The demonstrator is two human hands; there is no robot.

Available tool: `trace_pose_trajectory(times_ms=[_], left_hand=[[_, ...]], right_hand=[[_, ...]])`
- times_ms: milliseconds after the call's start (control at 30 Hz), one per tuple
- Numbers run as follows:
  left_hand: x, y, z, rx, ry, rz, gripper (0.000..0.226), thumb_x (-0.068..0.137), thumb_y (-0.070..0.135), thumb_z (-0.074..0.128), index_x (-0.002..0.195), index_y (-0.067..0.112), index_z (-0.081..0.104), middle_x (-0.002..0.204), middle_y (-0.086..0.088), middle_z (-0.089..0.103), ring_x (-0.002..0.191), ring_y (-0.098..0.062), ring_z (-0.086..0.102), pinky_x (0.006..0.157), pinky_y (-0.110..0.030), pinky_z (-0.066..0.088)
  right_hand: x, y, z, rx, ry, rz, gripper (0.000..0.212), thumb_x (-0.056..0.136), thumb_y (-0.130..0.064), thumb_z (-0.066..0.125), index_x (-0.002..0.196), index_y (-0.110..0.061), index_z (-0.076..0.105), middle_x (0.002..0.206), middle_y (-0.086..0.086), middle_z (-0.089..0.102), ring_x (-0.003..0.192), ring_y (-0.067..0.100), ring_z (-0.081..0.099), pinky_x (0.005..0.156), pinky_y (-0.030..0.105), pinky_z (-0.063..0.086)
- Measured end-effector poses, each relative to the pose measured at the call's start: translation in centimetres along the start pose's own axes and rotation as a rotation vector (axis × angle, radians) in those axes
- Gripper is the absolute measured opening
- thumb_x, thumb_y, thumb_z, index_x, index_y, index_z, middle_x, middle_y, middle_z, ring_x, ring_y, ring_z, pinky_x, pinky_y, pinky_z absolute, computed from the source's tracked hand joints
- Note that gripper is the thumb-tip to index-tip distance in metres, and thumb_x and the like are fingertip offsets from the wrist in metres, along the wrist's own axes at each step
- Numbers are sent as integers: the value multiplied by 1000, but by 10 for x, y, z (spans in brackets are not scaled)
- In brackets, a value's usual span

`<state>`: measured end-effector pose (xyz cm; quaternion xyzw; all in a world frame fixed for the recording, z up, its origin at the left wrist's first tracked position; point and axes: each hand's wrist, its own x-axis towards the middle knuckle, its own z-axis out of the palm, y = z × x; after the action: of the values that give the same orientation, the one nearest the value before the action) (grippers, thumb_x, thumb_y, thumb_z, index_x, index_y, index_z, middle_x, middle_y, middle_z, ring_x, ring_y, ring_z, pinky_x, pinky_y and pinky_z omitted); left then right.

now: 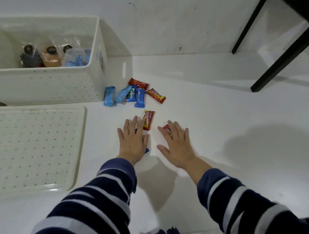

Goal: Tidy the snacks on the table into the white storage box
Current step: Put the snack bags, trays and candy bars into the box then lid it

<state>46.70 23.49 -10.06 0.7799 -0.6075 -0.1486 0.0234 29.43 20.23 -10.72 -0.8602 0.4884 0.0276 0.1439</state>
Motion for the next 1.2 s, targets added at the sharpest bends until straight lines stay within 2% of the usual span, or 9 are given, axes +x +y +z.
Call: trace_pose_trajectory(times_ms=[133, 267, 400, 533, 633, 733, 900, 1033, 1200], left_hand=[[18, -11, -4, 32, 66, -31, 61, 99, 45, 25, 152, 28, -2, 160, -1, -10, 147, -30, -12, 114, -59, -1], [43, -31, -14, 45, 93, -45, 61, 98, 49, 23, 152, 29, 0, 160, -1, -10, 147, -29, -14, 114, -58, -3], [72, -54, -29, -26, 165, -4, 55, 100, 43, 25, 151, 25, 15, 161, -2, 3, 148, -26, -4, 117, -53, 4], [110, -66, -49, -39, 223, 122, 51, 99, 39, 26, 146, 21, 30, 158, -4, 19, 146, -26, 13, 118, -48, 17], [146, -62, -66, -66, 146, 162, 46, 101, 31, 32, 146, 23, 32, 158, -1, 18, 147, -24, 11, 118, -47, 16], [173, -54, -77, -22, 36, 189, 46, 102, 29, 27, 148, 31, 23, 160, 6, 10, 148, -25, 2, 119, -52, 11], [188, -47, -82, 28, -205, 138, 48, 102, 36, 18, 149, 38, 14, 160, 10, 9, 147, -33, -3, 117, -54, 0], [163, -51, -76, 110, -133, 127, 51, 100, 46, 20, 150, 34, 16, 158, 4, 18, 144, -36, 10, 116, -58, 5], [116, -50, -60, 127, -84, 109, 57, 96, 57, 21, 148, 36, 17, 157, 6, 20, 144, -26, 17, 115, -57, 12]], right_hand=[[22, -4, 1, -7, 76, -16, 67, 89, -60, 17, 149, -32, 25, 161, 8, 9, 149, 32, 1, 115, 61, 4], [59, -7, -6, -37, 95, -20, 69, 87, -66, 18, 150, -37, 19, 162, 7, 4, 149, 33, -3, 115, 61, 3], [93, -12, -17, -32, 105, -41, 75, 83, -71, 17, 149, -38, 19, 162, 6, 0, 149, 33, -7, 115, 62, 1], [128, -20, -32, -16, 117, -36, 68, 87, -69, 24, 148, -39, 23, 162, 4, 2, 149, 31, -7, 115, 61, -3], [156, -28, -46, 20, 65, -36, 63, 90, -66, 32, 148, -41, 24, 162, 2, 1, 149, 30, -11, 115, 59, -7], [169, -33, -50, 15, 32, -53, 61, 91, -65, 30, 148, -42, 24, 162, 3, 2, 148, 31, -8, 115, 62, -5], [163, -29, -44, -45, -46, -21, 65, 90, -69, 23, 149, -40, 19, 162, 2, 6, 149, 30, -1, 114, 64, 0], [147, -17, -47, -45, -66, -14, 68, 87, -72, 26, 149, -43, 15, 162, 1, 6, 149, 27, -1, 115, 63, 5], [116, -13, -44, -62, -96, -12, 79, 81, -79, 27, 149, -44, 10, 162, -1, -2, 149, 26, -6, 114, 64, 6]])
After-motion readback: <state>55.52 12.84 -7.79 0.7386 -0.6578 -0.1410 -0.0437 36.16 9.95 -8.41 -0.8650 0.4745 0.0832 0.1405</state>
